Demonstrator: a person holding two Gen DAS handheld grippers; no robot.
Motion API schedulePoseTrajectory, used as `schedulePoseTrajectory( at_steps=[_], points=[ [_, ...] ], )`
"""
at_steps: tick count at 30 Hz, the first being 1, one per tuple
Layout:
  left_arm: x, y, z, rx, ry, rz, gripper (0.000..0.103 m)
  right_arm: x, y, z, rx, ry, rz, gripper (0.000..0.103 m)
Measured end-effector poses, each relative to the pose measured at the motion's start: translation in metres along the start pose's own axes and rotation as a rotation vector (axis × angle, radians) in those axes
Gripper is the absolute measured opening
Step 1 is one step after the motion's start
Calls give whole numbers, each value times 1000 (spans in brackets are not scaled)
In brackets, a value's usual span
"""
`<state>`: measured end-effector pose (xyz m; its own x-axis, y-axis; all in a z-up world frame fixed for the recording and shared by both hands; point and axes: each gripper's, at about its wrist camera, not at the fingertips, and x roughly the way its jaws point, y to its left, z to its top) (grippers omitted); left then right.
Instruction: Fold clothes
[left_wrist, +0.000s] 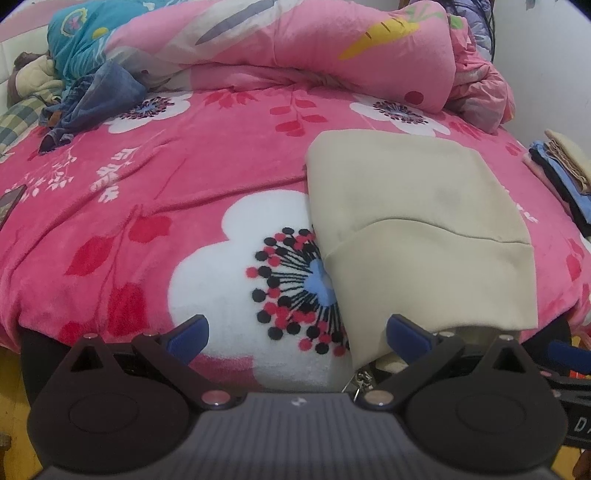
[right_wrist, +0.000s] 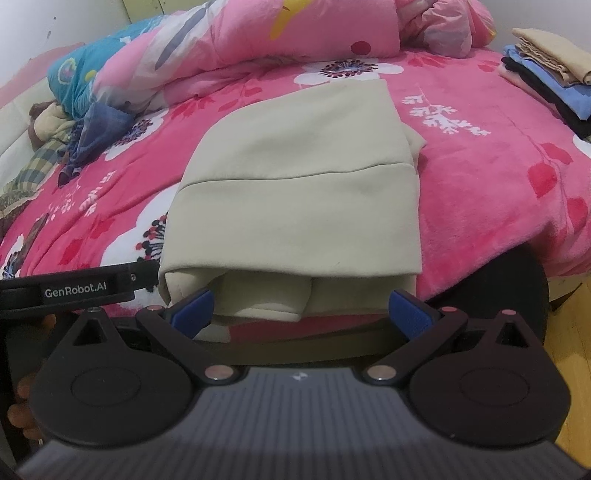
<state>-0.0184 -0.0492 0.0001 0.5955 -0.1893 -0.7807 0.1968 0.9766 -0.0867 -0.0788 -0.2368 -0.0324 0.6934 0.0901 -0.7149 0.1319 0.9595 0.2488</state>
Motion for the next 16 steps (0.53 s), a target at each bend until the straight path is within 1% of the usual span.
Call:
schedulePoseTrajectory(
  at_steps=[16],
  points=[
    [3, -2, 0, 4, 8, 5, 103, 3, 0, -2, 7, 10, -5, 102]
  ],
)
